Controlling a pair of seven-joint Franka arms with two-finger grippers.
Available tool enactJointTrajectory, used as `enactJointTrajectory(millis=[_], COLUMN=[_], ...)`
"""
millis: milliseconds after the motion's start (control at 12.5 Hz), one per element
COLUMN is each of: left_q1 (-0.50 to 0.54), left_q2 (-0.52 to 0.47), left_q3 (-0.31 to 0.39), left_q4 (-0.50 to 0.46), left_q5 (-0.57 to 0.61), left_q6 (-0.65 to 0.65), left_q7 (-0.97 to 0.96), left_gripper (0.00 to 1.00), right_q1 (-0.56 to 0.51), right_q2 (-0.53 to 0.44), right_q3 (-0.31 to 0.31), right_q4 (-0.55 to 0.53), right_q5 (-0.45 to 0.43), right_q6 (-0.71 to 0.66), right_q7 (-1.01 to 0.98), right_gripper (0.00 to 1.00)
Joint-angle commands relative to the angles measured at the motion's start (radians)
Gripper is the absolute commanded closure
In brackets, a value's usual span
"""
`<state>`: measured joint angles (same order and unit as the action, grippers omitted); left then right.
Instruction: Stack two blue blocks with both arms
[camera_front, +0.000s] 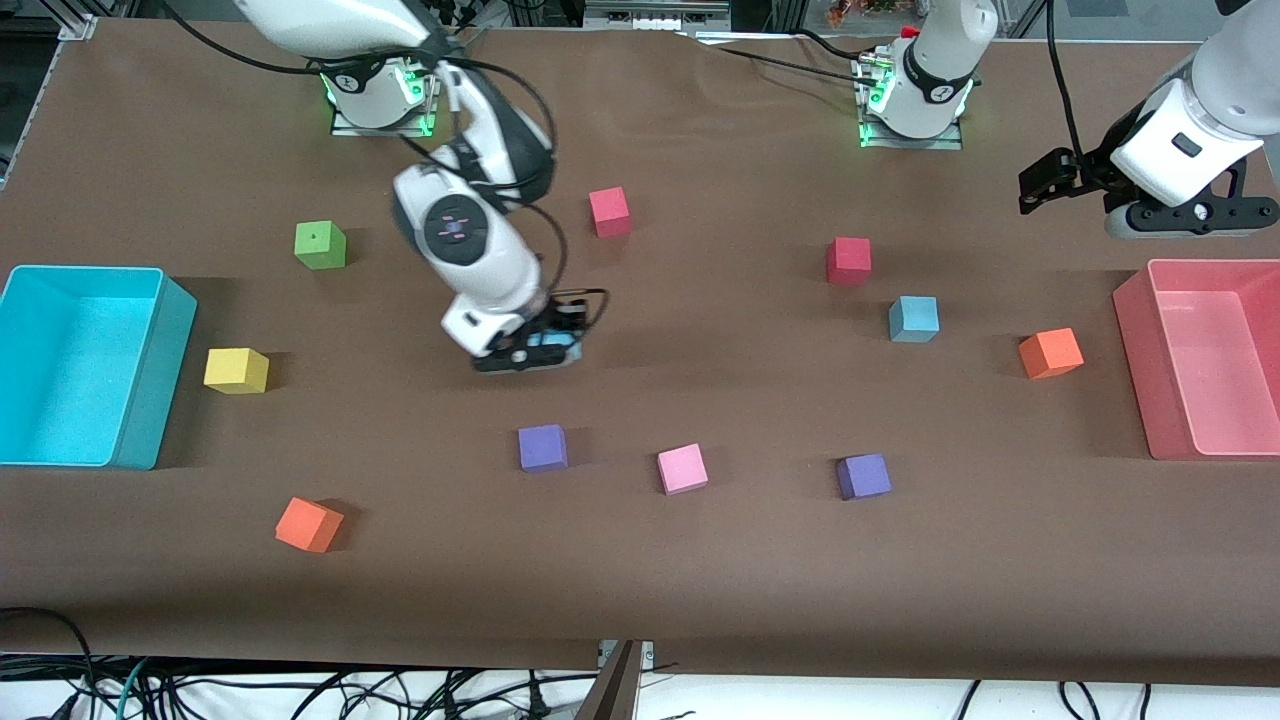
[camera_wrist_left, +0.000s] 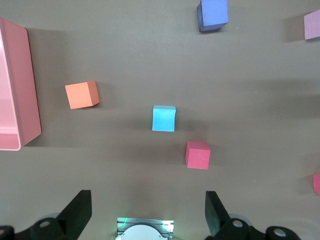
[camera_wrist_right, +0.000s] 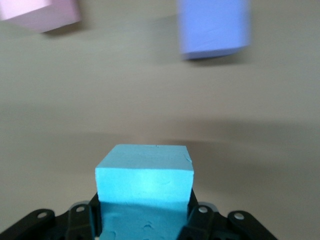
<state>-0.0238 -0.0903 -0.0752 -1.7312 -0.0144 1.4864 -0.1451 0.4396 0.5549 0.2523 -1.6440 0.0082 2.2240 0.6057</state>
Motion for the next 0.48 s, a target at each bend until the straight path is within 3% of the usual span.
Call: enactJointTrajectory(millis=[0, 160, 401], left_q1=[0.004, 0.004, 0.011], left_q2=[0.0, 0.007, 0.01], left_q3=[0.0, 0.0, 0.0], left_q4=[-0.014, -0.024, -0.057], left_q5=[0.016, 0.016, 0.016], left_q6=[0.015, 0.029, 0.067], left_q7=[0.019, 0.019, 0.019], left_gripper=[0.0, 0.0, 0.0], right_q1=[0.1, 0.142, 0.151], right_q2=[0.201, 0.276, 0.316], right_q3=[-0.013, -0.027, -0.027], right_q4=[0.231, 0.286, 0.286], right_q5=[-0.01, -0.054, -0.096], right_q6=[-0.017, -0.011, 0.037], right_q7=[0.13, 0.132, 0.134], right_gripper=[0.72, 0.72, 0.7])
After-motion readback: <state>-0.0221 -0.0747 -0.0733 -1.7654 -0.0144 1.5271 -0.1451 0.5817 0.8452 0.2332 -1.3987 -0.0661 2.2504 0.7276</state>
